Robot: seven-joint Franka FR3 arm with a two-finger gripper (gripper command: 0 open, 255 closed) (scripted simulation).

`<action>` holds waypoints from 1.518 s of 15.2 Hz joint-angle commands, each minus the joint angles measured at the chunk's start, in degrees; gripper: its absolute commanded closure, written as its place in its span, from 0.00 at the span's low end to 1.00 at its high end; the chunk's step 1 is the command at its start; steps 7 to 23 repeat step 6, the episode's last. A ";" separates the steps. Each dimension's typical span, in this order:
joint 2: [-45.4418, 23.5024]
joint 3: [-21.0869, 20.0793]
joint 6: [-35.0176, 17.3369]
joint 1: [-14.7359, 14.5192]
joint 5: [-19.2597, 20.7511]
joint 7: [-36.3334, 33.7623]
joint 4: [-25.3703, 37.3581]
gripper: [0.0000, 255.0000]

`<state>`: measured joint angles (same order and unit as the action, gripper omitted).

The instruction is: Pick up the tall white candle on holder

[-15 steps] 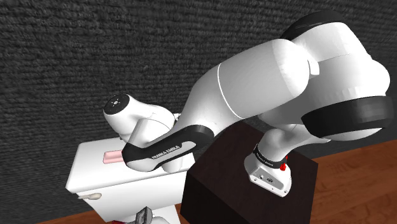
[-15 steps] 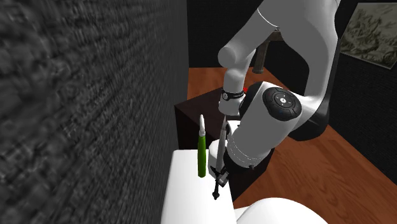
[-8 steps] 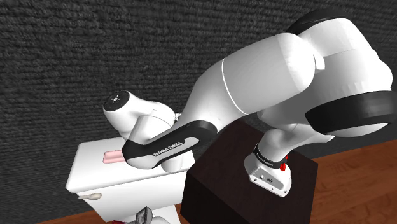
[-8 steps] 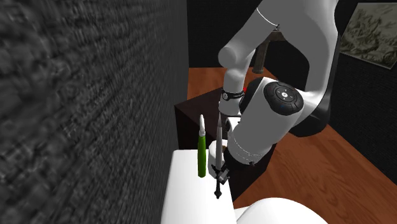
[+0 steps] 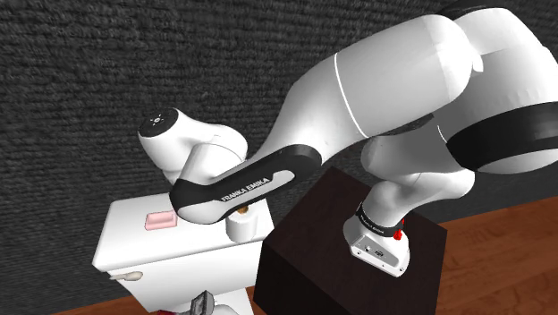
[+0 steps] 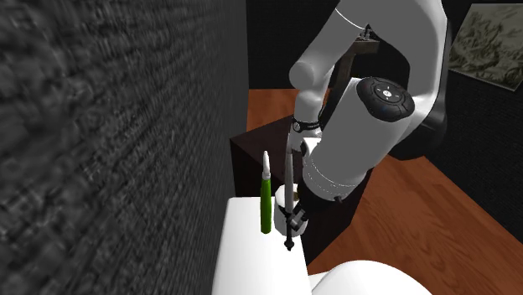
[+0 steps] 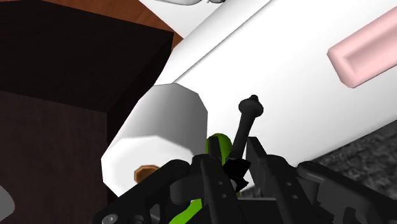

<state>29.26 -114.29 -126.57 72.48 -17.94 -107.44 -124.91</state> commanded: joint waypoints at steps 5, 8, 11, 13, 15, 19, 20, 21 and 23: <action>-2.60 3.96 3.19 -3.06 2.93 -1.17 0.99 1.00; -2.60 3.96 3.18 -3.06 2.92 -1.17 0.98 1.00; -2.60 3.96 3.18 -3.06 2.92 -1.17 0.98 1.00; -2.60 3.96 3.18 -3.06 2.92 -1.17 0.98 1.00; -2.60 3.96 3.18 -3.06 2.92 -1.17 0.98 1.00; -2.60 3.96 3.18 -3.06 2.92 -1.17 0.98 1.00; -2.60 3.96 3.18 -3.06 2.92 -1.17 0.98 1.00; -2.60 3.96 3.18 -3.06 2.92 -1.17 0.98 1.00; -2.60 3.96 3.18 -3.06 2.92 -1.17 0.98 1.00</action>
